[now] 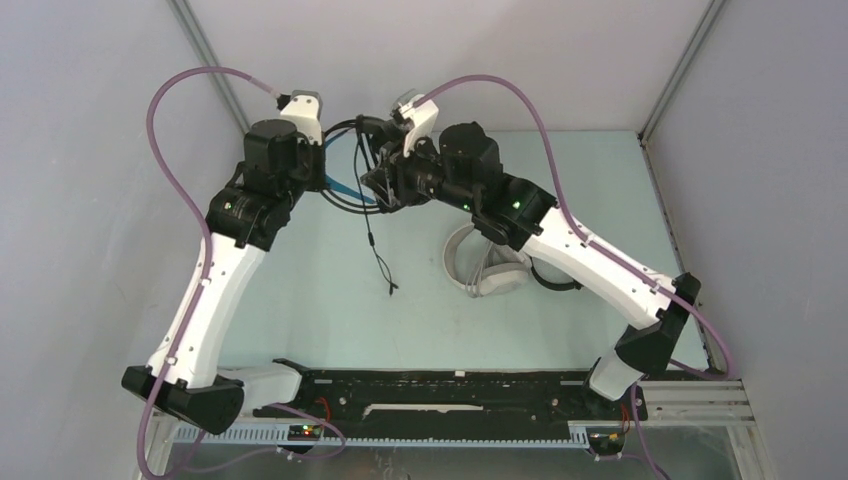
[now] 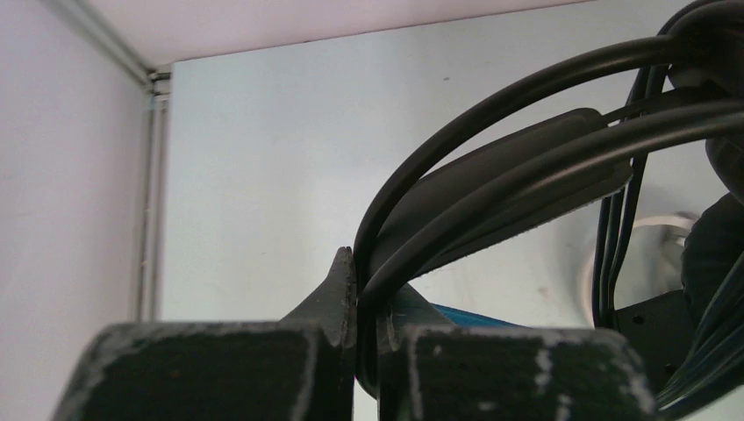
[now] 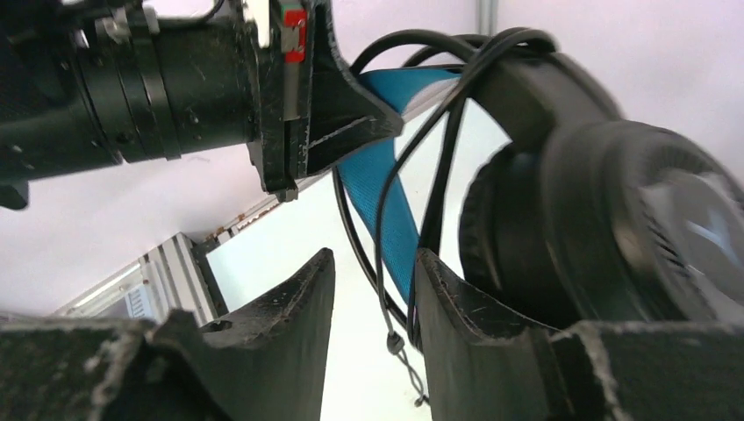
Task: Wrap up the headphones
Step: Wrap the headphones cable around the headphones.
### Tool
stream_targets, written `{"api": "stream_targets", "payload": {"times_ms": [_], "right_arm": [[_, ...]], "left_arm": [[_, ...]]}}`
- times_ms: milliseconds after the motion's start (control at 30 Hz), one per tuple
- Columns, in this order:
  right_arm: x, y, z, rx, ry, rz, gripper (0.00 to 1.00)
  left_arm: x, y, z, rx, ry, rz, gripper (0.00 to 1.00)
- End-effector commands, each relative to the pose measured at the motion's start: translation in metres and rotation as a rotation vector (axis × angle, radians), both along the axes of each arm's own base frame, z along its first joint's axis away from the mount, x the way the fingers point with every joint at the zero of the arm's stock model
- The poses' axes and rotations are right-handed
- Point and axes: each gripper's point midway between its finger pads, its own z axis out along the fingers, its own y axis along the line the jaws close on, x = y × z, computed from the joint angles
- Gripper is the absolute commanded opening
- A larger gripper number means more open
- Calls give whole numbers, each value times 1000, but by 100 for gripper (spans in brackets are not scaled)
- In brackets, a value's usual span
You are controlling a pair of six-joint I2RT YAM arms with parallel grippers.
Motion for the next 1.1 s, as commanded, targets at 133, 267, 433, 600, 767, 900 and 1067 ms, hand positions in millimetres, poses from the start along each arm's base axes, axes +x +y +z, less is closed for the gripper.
{"api": "stream_targets", "payload": {"times_ms": [133,267,433,600,767,900,1067], "right_arm": [[-7,-11,1,-38,100,-33,45],[-28,-10,13,5,67,73,48],[-58,-24,25,52,-102,152,57],[-85,-45,16,133,-271,215,59],[-78,-46,-43,31,-414,161,60],[-71,-35,-81,5,-430,168,65],[-56,-18,-146,5,-437,144,74]], "left_arm": [[5,28,32,32,-132,109,0],[6,37,29,25,-103,180,0],[4,47,35,20,-86,255,0],[4,41,43,-21,-87,238,0],[3,35,45,-48,-84,211,0],[1,32,47,-61,-84,199,0],[-4,32,49,-75,-80,193,0]]}}
